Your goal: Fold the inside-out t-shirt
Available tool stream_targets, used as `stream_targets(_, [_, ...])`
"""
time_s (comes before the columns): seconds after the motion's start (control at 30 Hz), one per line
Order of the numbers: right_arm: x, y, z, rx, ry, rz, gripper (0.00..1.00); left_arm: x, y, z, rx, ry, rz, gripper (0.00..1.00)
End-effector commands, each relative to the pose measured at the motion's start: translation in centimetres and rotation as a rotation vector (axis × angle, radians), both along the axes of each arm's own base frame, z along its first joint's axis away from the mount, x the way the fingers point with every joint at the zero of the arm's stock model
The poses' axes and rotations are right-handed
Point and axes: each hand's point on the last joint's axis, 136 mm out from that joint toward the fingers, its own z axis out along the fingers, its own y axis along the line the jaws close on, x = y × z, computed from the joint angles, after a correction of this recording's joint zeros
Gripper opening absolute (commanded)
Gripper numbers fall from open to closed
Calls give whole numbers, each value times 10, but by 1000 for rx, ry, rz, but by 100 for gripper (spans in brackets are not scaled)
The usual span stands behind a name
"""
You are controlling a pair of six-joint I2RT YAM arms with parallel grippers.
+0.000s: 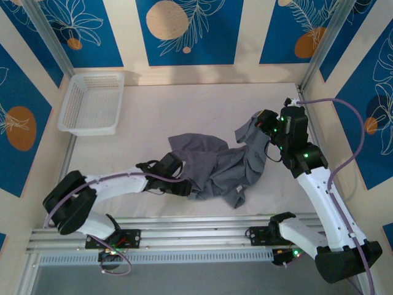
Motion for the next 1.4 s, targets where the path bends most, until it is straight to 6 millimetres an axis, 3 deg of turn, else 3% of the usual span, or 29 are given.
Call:
stream_targets(0.0, [-5, -1, 9, 25, -26, 4, 0, 4, -32, 1, -109, 31, -21, 53])
stream_targets(0.07, [-6, -2, 9, 23, -25, 2, 0, 3, -30, -12, -77, 57, -18, 44])
stream_targets(0.13, [-8, -4, 12, 22, -32, -2, 0, 2, -27, -17, -59, 65, -16, 22])
stream_targets(0.2, [-9, -6, 14, 20, -39, -8, 0, 6, -28, -4, -77, 38, -17, 5])
stream_targets(0.27, [-11, -8, 19, 21, -50, -10, 0, 13, -29, 23, -126, 15, -1, 0])
stream_targets(0.33, [-11, -9, 27, 19, -66, -9, 0, 25, -32, 66, -228, 2, 37, 0])
stream_targets(0.43, [-17, -2, 62, -10, -144, 66, 0, 47, -23, 157, -364, -90, 99, 0])
stream_targets(0.6, [-57, 0, 172, -105, -432, 153, 0, 67, 30, 338, -296, -546, 116, 0])
stream_targets(0.7, [-84, -10, 222, -131, -545, 126, 0, 61, 53, 427, -361, -771, 148, 0])
stream_targets(0.8, [-108, -18, 254, -166, -610, 109, 0, 49, 67, 485, -435, -906, 162, 0])
stream_targets(0.9, [-130, -29, 270, -193, -670, 65, 0, 40, 88, 519, -467, -1032, 211, 0])
stream_targets(1.0, [-142, -34, 278, -221, -700, 52, 0, 32, 111, 538, -481, -1139, 277, 0])
stream_targets(1.13, [-128, -30, 273, -256, -670, 66, 0, 45, 126, 529, -393, -1148, 373, 0])
stream_targets(1.23, [-86, -32, 241, -315, -500, 39, 0, 74, 116, 496, -273, -1071, 385, 0])
stream_targets(1.37, [-11, -36, 146, -451, -128, 29, 0, 138, 102, 407, -155, -842, 404, 0])
